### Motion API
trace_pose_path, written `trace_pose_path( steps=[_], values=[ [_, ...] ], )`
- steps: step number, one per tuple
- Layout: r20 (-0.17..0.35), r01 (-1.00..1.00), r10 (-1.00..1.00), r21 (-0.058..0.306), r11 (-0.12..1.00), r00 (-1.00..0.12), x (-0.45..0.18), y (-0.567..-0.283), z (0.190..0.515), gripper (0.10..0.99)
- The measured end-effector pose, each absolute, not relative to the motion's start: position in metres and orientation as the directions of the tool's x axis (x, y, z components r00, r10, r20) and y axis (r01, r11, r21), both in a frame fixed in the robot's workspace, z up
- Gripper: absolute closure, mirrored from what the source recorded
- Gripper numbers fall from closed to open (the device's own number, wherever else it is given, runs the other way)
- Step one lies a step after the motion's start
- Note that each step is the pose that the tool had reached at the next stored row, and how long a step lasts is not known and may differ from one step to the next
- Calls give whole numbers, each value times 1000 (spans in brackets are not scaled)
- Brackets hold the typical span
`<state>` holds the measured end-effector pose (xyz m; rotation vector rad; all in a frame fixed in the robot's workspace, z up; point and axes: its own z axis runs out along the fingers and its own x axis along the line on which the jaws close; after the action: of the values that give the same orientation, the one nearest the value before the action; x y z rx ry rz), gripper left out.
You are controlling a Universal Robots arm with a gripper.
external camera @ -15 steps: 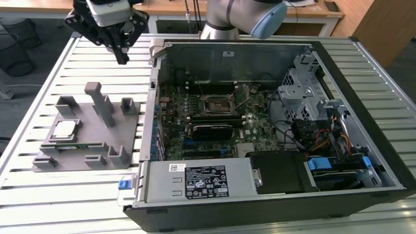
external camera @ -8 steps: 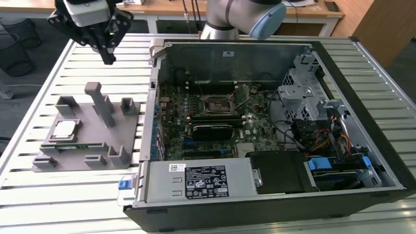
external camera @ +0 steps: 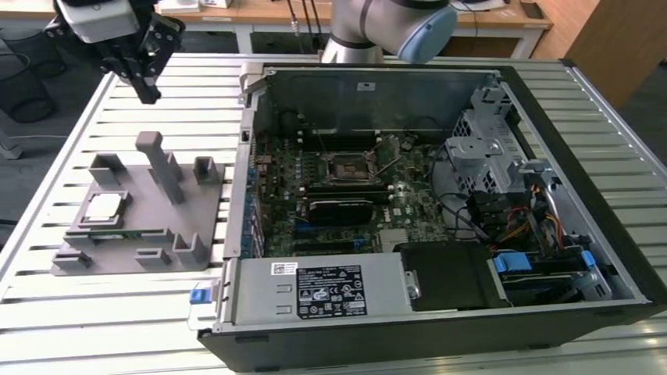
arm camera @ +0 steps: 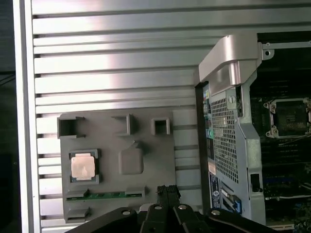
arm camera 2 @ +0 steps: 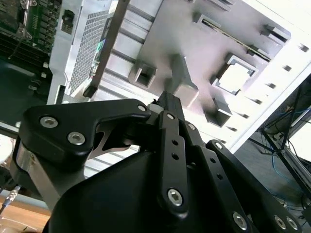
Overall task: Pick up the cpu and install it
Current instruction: 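Reach for the cpu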
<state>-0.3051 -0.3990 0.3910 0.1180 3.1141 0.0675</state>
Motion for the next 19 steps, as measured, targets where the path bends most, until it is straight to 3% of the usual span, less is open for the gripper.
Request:
trace_pose_path(
  steps=[19],
  values=[
    [-22,75,76,44,996,-997,-372,-399,390,980]
  ],
)
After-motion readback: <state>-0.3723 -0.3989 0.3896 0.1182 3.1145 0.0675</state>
